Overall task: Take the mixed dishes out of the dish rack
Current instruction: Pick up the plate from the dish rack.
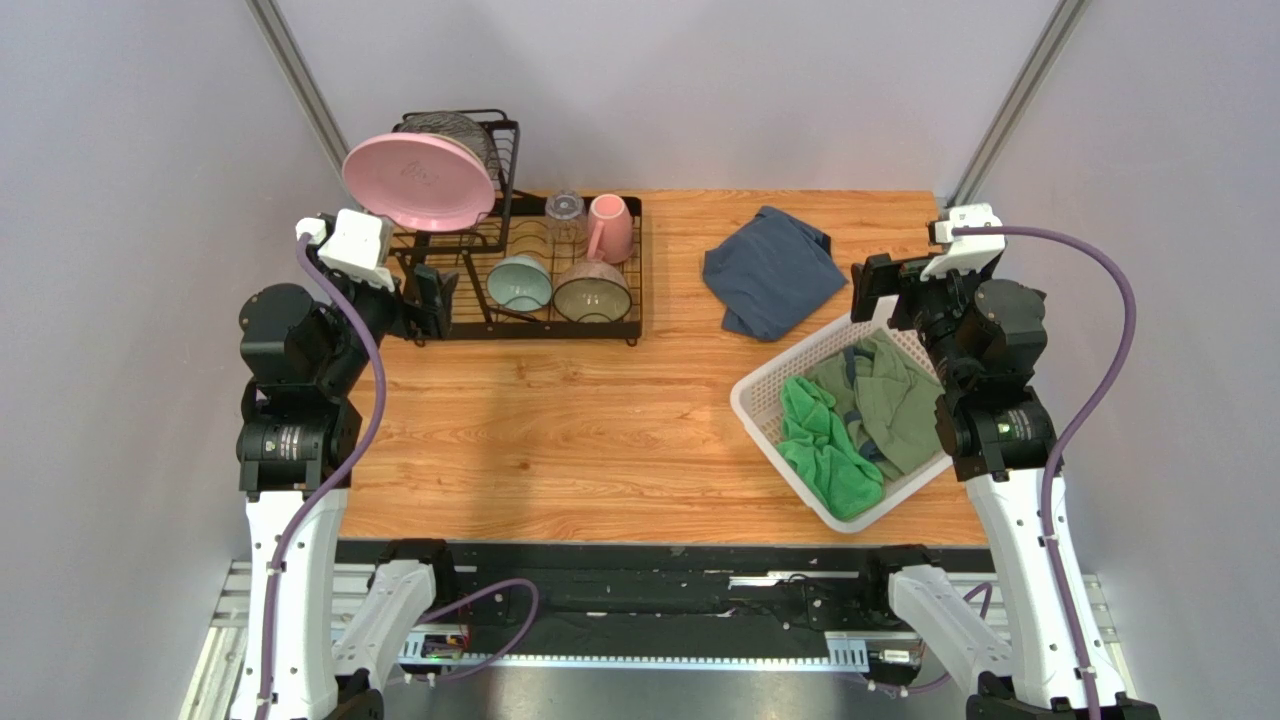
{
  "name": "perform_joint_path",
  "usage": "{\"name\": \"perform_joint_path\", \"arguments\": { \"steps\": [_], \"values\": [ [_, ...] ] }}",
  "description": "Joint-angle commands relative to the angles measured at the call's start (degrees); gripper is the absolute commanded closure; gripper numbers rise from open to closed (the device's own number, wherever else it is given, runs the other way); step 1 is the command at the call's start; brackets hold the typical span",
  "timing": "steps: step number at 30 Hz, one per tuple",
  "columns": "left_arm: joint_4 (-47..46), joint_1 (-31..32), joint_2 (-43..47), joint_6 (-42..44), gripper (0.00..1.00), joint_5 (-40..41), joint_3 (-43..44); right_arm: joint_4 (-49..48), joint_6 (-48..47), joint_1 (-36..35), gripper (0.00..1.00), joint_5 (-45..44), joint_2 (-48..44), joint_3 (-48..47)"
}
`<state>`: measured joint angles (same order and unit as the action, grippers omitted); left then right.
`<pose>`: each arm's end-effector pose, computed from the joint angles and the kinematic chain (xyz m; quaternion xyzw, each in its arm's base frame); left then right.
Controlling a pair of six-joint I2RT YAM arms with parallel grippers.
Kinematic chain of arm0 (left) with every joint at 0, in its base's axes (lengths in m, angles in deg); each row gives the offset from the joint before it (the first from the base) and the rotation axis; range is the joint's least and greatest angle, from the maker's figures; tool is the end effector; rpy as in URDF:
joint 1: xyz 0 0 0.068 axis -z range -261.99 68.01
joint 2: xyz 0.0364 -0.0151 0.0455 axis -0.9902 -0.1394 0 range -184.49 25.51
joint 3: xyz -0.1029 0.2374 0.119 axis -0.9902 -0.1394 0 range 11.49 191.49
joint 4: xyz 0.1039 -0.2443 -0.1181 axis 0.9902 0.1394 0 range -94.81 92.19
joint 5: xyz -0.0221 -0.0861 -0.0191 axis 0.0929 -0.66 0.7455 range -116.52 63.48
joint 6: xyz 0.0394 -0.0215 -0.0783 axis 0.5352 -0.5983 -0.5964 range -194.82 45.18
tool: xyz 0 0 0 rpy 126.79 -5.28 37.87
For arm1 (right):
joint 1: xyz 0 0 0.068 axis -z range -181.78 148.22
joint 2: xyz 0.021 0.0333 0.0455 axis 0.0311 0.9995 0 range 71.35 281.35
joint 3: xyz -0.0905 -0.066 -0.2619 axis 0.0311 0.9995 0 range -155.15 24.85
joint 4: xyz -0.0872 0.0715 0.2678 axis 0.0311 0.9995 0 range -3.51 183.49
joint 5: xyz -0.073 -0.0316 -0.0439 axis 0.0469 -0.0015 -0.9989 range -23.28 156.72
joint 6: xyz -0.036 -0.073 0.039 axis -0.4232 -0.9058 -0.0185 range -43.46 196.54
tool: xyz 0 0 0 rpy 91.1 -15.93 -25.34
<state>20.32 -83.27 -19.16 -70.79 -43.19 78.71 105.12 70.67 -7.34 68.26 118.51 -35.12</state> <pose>0.2068 -0.0184 0.4622 0.1173 0.7125 -0.0729 0.6879 0.2402 0.0256 0.4201 -0.0828 0.7375 0.0082 0.6702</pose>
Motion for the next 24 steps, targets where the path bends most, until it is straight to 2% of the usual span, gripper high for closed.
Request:
{"name": "perform_joint_path", "arguments": {
  "steps": [1, 11, 14, 17, 21, 24],
  "values": [
    [-1.04, -0.30, 0.45, 0.63, 0.03, 0.67, 1.07, -1.14, -0.55, -0.24, 0.00, -0.22, -0.49, -1.12],
    [-0.95, -0.39, 0.46, 1.33, 0.03, 1.90, 1.42, -1.14, -0.55, -0.24, 0.00, 0.13, -0.14, -1.03],
    [-1.66, -0.30, 0.02, 6.50, 0.03, 1.55, 1.51, -1.14, -0.72, -0.24, 0.00, 0.74, -0.31, -0.94],
    [-3.85, -0.30, -0.51, 13.96, 0.03, 4.79, 1.33, -1.14, -1.07, -0.41, 0.00, 1.09, -0.14, -0.77],
    [-8.42, -0.30, -2.17, 29.49, 0.04, 7.35, 0.02, -0.97, -1.86, -0.68, 0.00, 1.71, 0.92, -0.77],
    [-8.08, -0.30, -5.68, 39.69, 0.04, 4.38, 2.20, 0.00, -2.13, -0.94, 0.00, 3.03, 1.88, -1.47]
  ]
}}
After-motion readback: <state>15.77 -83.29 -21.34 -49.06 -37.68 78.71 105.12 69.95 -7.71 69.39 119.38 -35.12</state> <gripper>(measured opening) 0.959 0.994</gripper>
